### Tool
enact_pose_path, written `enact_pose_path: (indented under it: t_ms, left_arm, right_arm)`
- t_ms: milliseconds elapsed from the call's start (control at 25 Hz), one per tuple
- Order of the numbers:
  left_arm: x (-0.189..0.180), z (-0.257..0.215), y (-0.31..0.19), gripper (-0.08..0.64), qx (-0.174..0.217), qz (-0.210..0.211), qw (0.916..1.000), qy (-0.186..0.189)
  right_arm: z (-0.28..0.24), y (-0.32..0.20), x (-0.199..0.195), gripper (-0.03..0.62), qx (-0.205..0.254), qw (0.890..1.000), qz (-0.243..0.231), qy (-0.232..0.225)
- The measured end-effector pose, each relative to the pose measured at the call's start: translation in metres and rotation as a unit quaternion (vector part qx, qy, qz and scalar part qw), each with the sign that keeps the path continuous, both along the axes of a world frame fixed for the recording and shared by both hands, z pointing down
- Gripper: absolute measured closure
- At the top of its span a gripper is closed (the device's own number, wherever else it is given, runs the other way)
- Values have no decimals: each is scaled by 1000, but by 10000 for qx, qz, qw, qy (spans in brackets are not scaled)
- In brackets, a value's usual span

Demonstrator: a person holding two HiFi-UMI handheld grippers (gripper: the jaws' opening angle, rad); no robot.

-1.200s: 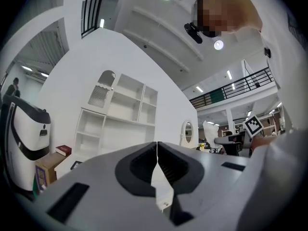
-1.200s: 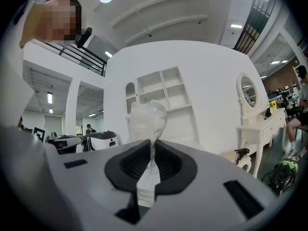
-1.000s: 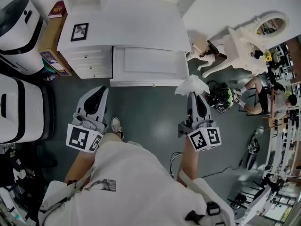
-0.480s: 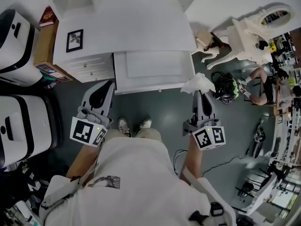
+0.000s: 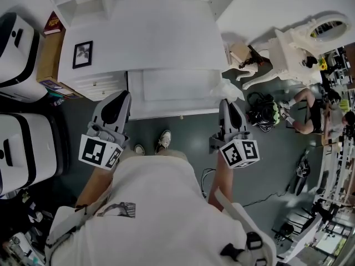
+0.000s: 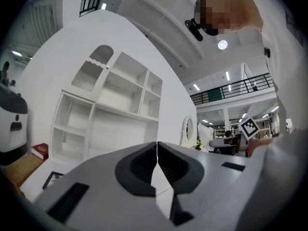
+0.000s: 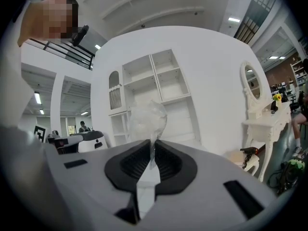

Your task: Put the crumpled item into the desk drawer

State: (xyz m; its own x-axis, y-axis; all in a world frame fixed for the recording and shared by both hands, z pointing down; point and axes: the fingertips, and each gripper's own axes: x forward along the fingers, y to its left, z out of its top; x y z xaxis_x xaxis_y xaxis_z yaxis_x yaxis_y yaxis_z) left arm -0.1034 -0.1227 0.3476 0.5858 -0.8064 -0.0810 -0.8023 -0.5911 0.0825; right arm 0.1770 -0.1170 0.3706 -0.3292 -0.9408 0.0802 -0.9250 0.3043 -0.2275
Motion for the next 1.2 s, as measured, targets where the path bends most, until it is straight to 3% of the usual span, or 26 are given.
enact_pose_path:
  t_ms: [440, 1200]
  left_arm:
    - [34, -12, -45, 541, 133, -387, 9986, -346]
    - [28, 2, -56, 541, -82, -1252, 9909, -481]
  right_arm:
    - [24, -86, 2, 554, -72, 9970, -733, -222]
    - [92, -132, -20, 555, -686, 9846, -1606, -98]
